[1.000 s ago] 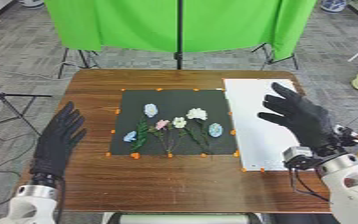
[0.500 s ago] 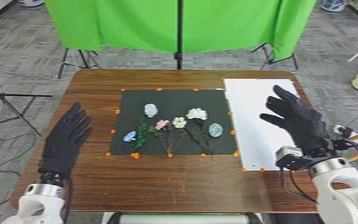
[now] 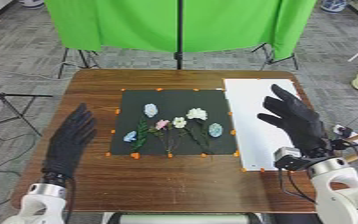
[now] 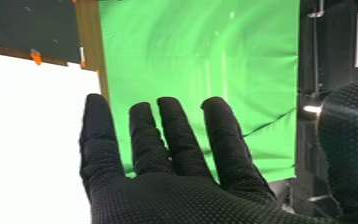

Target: Arrange flowers

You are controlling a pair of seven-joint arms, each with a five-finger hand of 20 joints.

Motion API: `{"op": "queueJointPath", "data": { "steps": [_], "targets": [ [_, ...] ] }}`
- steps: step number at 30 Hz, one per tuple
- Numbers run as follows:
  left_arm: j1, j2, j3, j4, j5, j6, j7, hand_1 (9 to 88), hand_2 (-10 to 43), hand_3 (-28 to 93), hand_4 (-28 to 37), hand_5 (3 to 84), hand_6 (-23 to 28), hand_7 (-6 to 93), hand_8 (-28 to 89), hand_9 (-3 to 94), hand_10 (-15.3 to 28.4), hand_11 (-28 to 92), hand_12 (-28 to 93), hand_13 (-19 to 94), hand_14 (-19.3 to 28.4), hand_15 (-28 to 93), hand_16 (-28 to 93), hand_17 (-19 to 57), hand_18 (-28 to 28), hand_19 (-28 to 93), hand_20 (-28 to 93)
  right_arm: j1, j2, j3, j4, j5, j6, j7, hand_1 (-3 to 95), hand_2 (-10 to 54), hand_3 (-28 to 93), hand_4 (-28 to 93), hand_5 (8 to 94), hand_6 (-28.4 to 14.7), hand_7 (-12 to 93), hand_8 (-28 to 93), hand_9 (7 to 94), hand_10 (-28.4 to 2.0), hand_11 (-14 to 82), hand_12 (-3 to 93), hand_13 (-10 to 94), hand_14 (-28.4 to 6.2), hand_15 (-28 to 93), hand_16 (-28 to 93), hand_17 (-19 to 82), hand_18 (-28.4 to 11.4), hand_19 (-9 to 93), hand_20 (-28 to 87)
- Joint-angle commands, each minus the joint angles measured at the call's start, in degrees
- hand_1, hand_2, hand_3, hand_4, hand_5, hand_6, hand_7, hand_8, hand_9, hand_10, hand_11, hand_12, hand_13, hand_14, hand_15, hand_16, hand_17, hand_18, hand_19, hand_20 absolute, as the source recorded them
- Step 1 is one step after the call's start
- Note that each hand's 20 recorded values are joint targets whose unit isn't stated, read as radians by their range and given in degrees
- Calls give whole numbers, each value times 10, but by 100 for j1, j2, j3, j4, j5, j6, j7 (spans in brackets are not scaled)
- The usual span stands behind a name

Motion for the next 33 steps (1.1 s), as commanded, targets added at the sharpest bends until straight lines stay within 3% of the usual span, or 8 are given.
{"op": "queueJointPath", "data": {
  "steps": [1,5,9,12,16,22,26,33],
  "targets": [
    [-73,-191,183,188,-29,-181,-199,249,0,686,-283,234,32,164,-100,188,88,119,191,119,97,246,29,-140,163,431,40,-74,-100,-56,-10,56,26,99,116,-19,841,-283,287,-42,105,-94,299,-125,64,209,227,-110,5,375,-2,-213,401,187],
    [-460,-185,422,368,22,-246,-166,249,2,686,-283,236,33,163,-100,189,89,123,188,119,98,252,25,-140,165,435,39,-103,199,-130,-238,135,705,133,113,-5,840,-283,295,-44,111,-96,308,-129,77,209,236,-110,26,372,3,-214,415,192],
    [-177,-248,289,186,13,-150,-225,250,2,685,-283,236,33,163,-99,189,89,125,186,120,98,256,22,-140,165,438,38,231,-58,-414,-16,262,107,365,93,22,830,-283,298,-46,115,-101,306,-134,86,200,229,-112,58,341,5,-213,426,193],
    [-222,-261,246,262,9,-486,-406,249,3,687,-283,237,33,163,-99,193,91,132,185,124,100,264,21,-137,166,440,38,148,-60,-413,-63,-78,34,172,95,24,826,-283,285,-48,113,-99,291,-136,83,202,217,-111,51,339,-3,-213,424,192],
    [-548,-138,465,354,42,-375,-250,249,4,686,-283,238,33,163,-99,194,91,136,182,124,101,266,18,-136,166,441,36,105,163,-321,-81,44,350,248,98,23,831,-283,290,-46,115,-96,298,-133,87,206,224,-109,52,341,-1,-213,425,192],
    [-232,-229,319,274,-94,-396,-272,249,4,689,-283,241,32,165,-99,199,92,144,181,129,103,278,15,-134,169,447,37,150,-64,-402,-30,-272,-112,223,102,22,830,-283,293,-48,117,-99,297,-137,89,205,222,-109,57,341,0,-213,429,194],
    [-606,-180,461,411,103,-453,-316,249,4,689,-283,244,34,164,-100,199,93,147,176,131,104,282,12,-134,171,451,35,-15,126,-211,-113,-348,150,371,102,22,832,-283,299,-47,121,-99,305,-134,93,205,228,-110,59,340,3,-212,430,194],
    [-342,-291,362,308,39,-481,-390,250,5,689,-283,244,34,166,-100,199,92,151,174,132,104,285,9,-133,171,452,32,58,-74,-264,-150,-822,-303,376,105,21,832,-283,298,-49,121,-101,304,-138,96,204,226,-112,67,335,4,-212,432,195]
  ]
}}
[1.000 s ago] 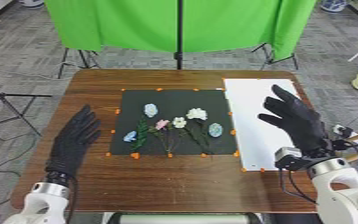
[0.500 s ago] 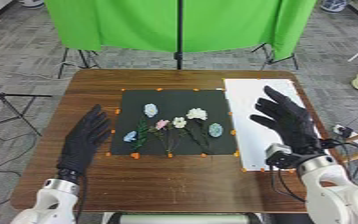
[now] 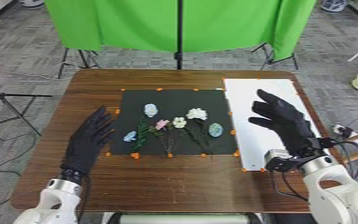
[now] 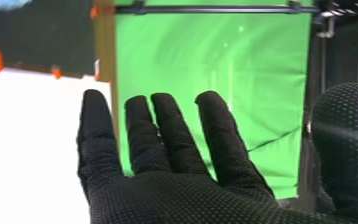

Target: Arrange flowers

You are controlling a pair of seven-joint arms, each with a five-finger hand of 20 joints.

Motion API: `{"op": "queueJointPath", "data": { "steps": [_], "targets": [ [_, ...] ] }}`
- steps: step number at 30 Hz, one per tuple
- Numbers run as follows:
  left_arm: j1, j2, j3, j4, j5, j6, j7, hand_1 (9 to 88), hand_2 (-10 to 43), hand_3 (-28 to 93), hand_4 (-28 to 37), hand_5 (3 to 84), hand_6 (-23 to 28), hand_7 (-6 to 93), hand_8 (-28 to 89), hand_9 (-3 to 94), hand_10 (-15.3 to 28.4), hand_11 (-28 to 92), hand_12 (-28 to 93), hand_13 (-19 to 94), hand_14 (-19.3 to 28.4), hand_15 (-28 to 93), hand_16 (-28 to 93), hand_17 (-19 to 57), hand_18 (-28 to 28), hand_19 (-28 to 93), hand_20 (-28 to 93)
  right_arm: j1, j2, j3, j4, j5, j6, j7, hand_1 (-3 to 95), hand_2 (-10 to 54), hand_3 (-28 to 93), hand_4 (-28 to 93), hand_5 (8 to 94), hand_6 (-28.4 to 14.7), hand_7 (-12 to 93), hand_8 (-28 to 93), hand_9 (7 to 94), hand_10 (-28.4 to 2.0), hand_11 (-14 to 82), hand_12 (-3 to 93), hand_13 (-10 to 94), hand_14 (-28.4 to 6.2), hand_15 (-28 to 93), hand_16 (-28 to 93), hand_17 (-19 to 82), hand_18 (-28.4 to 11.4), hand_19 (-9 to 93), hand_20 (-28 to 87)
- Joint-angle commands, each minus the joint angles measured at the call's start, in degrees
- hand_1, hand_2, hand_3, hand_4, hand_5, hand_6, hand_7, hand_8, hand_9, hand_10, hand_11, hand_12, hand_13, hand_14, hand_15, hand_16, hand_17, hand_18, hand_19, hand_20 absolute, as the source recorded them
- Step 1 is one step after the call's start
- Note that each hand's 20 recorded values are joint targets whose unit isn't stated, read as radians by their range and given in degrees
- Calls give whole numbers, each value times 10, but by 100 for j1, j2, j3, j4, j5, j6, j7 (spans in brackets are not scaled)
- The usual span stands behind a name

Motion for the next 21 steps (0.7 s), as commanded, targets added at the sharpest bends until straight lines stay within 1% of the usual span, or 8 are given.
{"op": "queueJointPath", "data": {
  "steps": [1,3,7,9,12,15,18,21],
  "targets": [
    [-36,-116,38,56,33,-99,-114,250,5,689,-283,244,34,166,-100,199,92,151,173,132,105,286,9,-133,171,452,32,-63,-3,25,-115,-383,-103,-11,105,21,832,-283,297,-49,120,-101,304,-138,96,204,226,-112,67,334,4,-212,431,195],
    [-146,-69,85,89,39,-110,-80,251,6,689,-283,244,34,166,-100,199,93,152,173,132,104,287,8,-134,171,453,32,-63,39,63,-90,-354,-34,48,104,22,834,-283,299,-48,121,-100,306,-137,97,205,228,-111,68,333,5,-213,432,195],
    [169,-121,-6,-31,-40,83,-72,251,6,689,-283,244,34,166,-100,199,93,152,172,132,104,288,7,-134,171,453,31,22,-188,-26,-9,-69,-294,238,106,24,832,-283,300,-50,120,-101,306,-140,97,205,224,-111,72,332,5,-212,433,196],
    [265,-142,-63,-70,7,17,-68,251,6,690,-283,246,35,166,-101,201,95,153,172,133,105,290,7,-133,171,454,32,-27,-218,29,-57,-422,-462,147,107,26,830,-283,297,-50,120,-100,300,-141,96,204,220,-112,71,331,5,-212,435,197],
    [-31,-151,76,40,8,23,-64,251,6,690,-283,247,35,165,-100,202,95,156,171,133,105,292,6,-133,171,454,32,-195,-13,178,-134,-519,-137,210,106,28,831,-283,299,-49,121,-100,304,-139,99,205,224,-111,73,331,6,-212,436,198],
    [60,-116,33,-31,43,94,-45,251,7,689,-283,247,35,165,-100,202,95,156,170,133,106,296,5,-133,172,456,32,-65,-91,153,-25,28,-284,463,106,29,832,-283,303,-49,122,-101,309,-140,100,205,227,-113,79,331,7,-212,439,199],
    [204,-176,10,-33,-129,70,-43,250,7,691,-283,248,36,165,-100,203,95,157,169,138,108,299,5,-132,173,458,32,-16,-234,47,-16,-554,-542,352,108,36,828,-283,300,-52,120,-101,304,-143,99,204,224,-116,83,328,8,-212,441,200],
    [105,-213,-17,10,111,-123,-114,251,7,689,-283,249,36,165,-100,204,95,157,167,139,110,302,3,-132,174,462,32,-164,-92,134,-104,-970,-424,245,108,39,827,-283,295,-52,118,-99,299,-141,100,204,221,-114,85,325,8,-212,442,200]
  ]
}}
